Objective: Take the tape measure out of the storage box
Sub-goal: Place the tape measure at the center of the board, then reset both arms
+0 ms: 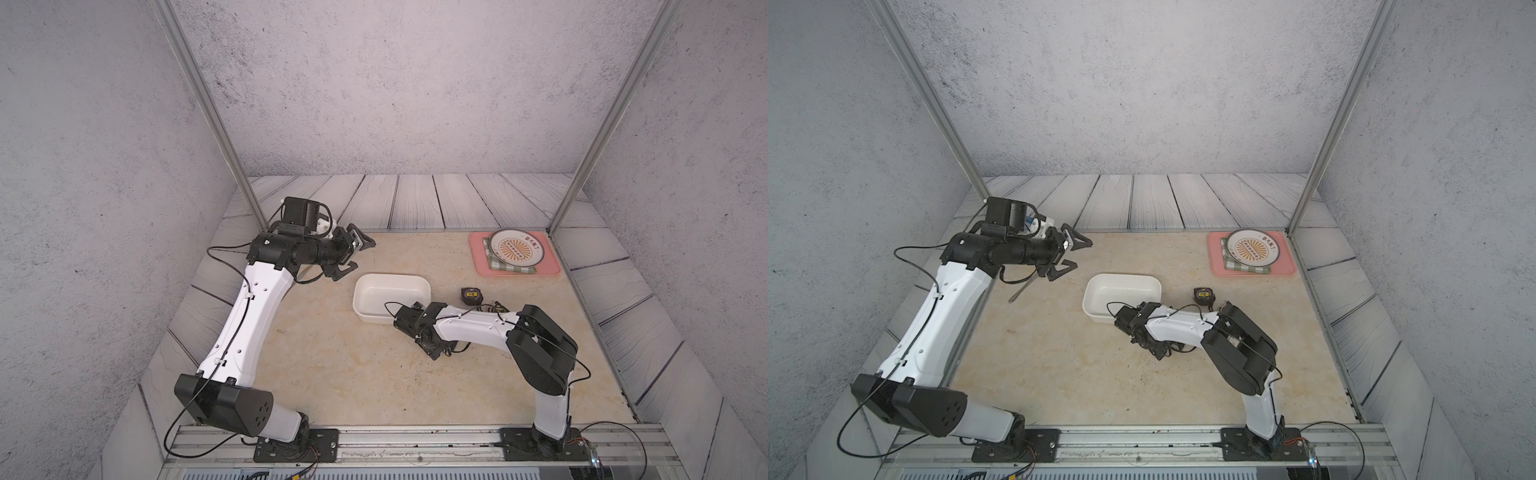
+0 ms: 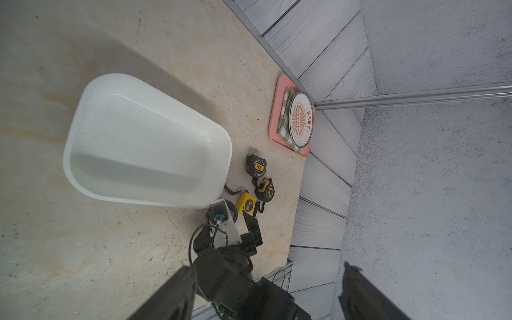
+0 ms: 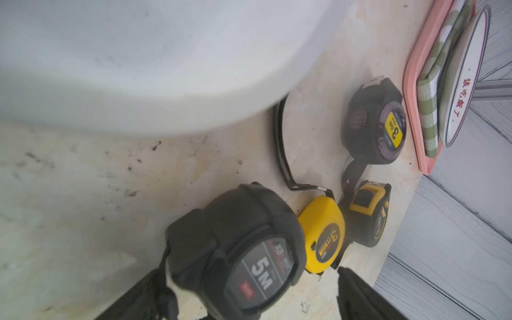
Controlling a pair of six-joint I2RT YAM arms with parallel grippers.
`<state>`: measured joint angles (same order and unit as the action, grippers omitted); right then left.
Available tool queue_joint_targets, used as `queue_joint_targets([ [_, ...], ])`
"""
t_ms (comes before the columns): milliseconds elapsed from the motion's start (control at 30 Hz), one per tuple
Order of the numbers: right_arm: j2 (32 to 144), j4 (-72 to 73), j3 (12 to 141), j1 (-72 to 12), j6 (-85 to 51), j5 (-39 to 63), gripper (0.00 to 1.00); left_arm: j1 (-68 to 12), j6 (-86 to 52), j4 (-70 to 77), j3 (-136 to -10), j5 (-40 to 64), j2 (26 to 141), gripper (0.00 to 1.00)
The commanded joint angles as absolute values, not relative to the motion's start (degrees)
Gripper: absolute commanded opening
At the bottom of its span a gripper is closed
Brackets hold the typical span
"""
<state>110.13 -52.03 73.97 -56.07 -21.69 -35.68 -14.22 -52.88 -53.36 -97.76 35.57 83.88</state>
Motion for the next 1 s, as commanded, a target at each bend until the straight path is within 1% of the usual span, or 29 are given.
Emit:
queue_joint_targets([
  [0,107.8,-56.16,75.99,-57.85,-24.27,-34.85,0.99,-13.56,-52.09,-52.73,-97.1,36.3,83.09,0.86],
  [100,103.04,-60.19,77.81,-59.09,-26.86,-32.72,0.99,-13.27,-50.98,-52.94,-97.31,36.04,83.23,0.88],
  [167,98.0,-63.36,79.46,-59.16,-29.67,-31.78,0.99,-13.03,-49.34,-53.58,-97.64,35.32,83.45,0.9],
  [267,90.44,-66.83,82.23,-58.36,-32.78,-34.8,0.99,-12.83,-44.26,-55.82,-98.84,32.71,84.18,0.91],
  [367,83.45,-63.94,82.34,-56.32,-30.36,-41.15,0.99,-12.83,-37.38,-56.86,-98.43,27.15,83.91,0.92],
  [467,77.51,-55.92,79.79,-50.73,-25.11,-43.82,0.99,-12.74,-29.09,-53.96,-94.31,16.84,80.91,0.94],
  [533,74.05,-49.61,76.74,-44.68,-21.82,-43.57,0.99,-12.5,-23.04,-49.73,-89.11,9.54,77.53,0.96],
  [567,72.15,-45.68,74.15,-40.91,-19.72,-42.12,0.99,-12.23,-20.22,-45.79,-85.33,5.82,75.52,0.98],
  [667,67.22,-34.29,64.92,-31.56,-14.66,-38.72,0.99,-10.35,-14.09,-32.62,-72.98,-1.05,69.92,1.0],
  [767,61.79,-14.65,49.46,-25.29,-6.57,-37.44,0.99,-9.33,-7.44,-13.28,-56.41,-9.2,65.35,0.98],
  [833,59.63,-4.18,40.87,-21.74,-4.37,-35.99,0.99,-8.83,-2.95,-5.84,-50.41,-13.37,64.98,0.98],
  [967,59.36,4.11,33.23,-15.11,-5.1,-31.67,0.99,-8.57,3.07,6.84,-42.04,-16.9,68.31,0.99],
])
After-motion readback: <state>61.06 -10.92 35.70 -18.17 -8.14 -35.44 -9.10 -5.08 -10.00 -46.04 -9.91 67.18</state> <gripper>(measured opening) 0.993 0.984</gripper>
